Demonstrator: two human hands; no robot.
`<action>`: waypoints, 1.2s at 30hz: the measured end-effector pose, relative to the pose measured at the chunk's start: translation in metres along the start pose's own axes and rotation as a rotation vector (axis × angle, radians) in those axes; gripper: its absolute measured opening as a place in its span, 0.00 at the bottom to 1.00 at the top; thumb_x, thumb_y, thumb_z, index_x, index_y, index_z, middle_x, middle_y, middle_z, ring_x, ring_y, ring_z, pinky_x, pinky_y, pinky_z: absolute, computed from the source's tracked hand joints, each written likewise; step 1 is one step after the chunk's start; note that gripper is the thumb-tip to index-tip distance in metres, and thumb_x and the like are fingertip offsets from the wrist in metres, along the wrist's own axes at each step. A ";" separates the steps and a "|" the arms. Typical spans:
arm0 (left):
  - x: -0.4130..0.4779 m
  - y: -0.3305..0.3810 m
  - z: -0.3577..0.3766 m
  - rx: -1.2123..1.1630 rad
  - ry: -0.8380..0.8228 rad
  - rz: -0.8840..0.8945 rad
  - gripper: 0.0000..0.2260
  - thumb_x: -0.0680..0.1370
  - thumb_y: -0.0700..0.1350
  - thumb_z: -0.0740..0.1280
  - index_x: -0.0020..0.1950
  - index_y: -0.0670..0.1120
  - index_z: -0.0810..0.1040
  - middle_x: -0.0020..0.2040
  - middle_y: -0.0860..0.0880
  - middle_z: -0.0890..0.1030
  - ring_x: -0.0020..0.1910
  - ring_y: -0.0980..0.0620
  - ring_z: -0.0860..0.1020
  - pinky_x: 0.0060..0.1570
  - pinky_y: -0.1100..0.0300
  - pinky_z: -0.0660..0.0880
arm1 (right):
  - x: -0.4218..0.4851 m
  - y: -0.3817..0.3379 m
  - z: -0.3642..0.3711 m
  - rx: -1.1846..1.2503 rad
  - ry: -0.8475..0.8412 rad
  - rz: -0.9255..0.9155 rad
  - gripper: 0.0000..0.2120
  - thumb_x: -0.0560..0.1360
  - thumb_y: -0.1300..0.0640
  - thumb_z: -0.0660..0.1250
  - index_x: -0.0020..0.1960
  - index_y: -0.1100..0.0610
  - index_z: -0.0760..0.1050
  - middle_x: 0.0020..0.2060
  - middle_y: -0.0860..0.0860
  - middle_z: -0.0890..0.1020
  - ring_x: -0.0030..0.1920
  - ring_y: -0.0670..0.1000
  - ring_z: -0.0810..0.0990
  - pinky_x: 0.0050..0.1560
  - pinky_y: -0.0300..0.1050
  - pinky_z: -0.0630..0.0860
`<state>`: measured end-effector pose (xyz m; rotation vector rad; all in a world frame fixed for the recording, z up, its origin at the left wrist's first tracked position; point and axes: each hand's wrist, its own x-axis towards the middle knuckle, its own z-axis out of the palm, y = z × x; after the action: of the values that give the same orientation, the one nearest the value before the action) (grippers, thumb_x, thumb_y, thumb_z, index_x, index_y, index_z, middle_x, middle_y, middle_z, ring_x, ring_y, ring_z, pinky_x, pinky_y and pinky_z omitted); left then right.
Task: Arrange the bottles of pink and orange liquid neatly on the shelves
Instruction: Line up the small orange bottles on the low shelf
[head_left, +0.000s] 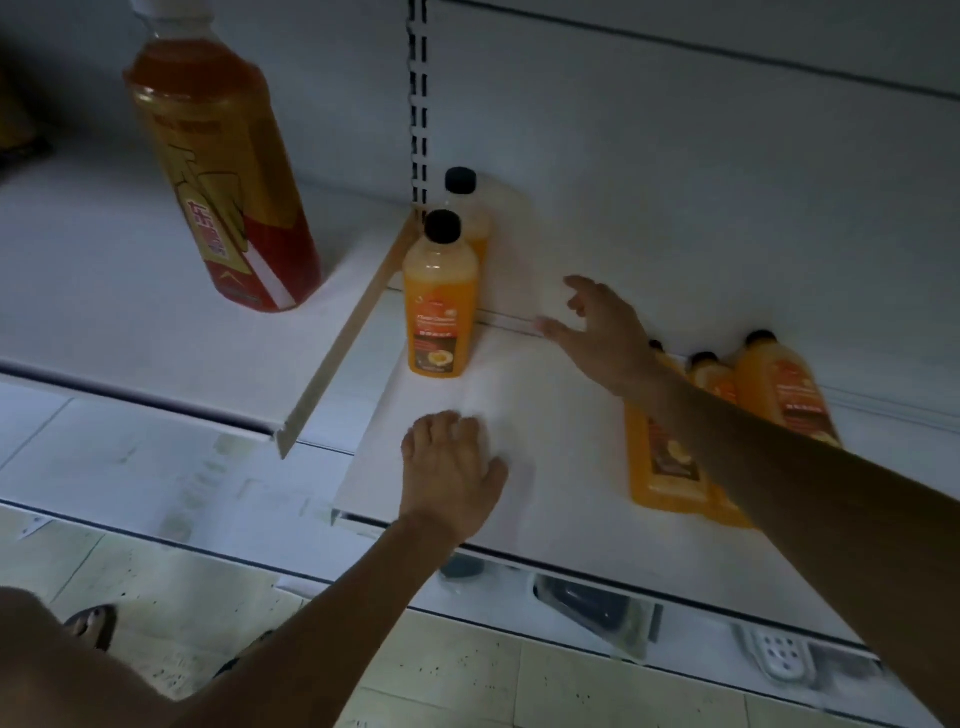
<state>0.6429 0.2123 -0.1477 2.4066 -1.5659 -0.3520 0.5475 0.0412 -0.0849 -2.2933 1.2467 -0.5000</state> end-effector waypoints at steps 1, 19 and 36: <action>0.002 0.013 0.000 -0.063 0.010 0.046 0.23 0.77 0.59 0.58 0.69 0.50 0.67 0.72 0.48 0.64 0.71 0.48 0.60 0.70 0.54 0.56 | -0.005 0.015 -0.013 -0.017 0.016 0.032 0.29 0.76 0.46 0.66 0.72 0.57 0.65 0.62 0.56 0.74 0.62 0.53 0.72 0.61 0.48 0.70; 0.009 0.194 0.045 -0.331 -0.150 0.231 0.45 0.66 0.71 0.61 0.76 0.49 0.53 0.73 0.47 0.61 0.73 0.45 0.58 0.72 0.47 0.55 | -0.083 0.156 -0.121 0.041 -0.040 0.616 0.38 0.66 0.33 0.68 0.68 0.52 0.67 0.55 0.51 0.76 0.58 0.57 0.77 0.56 0.53 0.76; 0.013 0.152 -0.009 -0.850 -0.321 0.128 0.33 0.73 0.49 0.71 0.71 0.49 0.56 0.55 0.54 0.73 0.50 0.55 0.74 0.42 0.68 0.71 | -0.094 0.080 -0.090 0.484 -0.011 0.309 0.48 0.62 0.41 0.76 0.74 0.46 0.54 0.63 0.48 0.73 0.60 0.51 0.76 0.57 0.53 0.77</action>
<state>0.5213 0.1413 -0.0897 1.6317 -1.2858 -1.1498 0.3975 0.0622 -0.0648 -1.6688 1.2783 -0.5974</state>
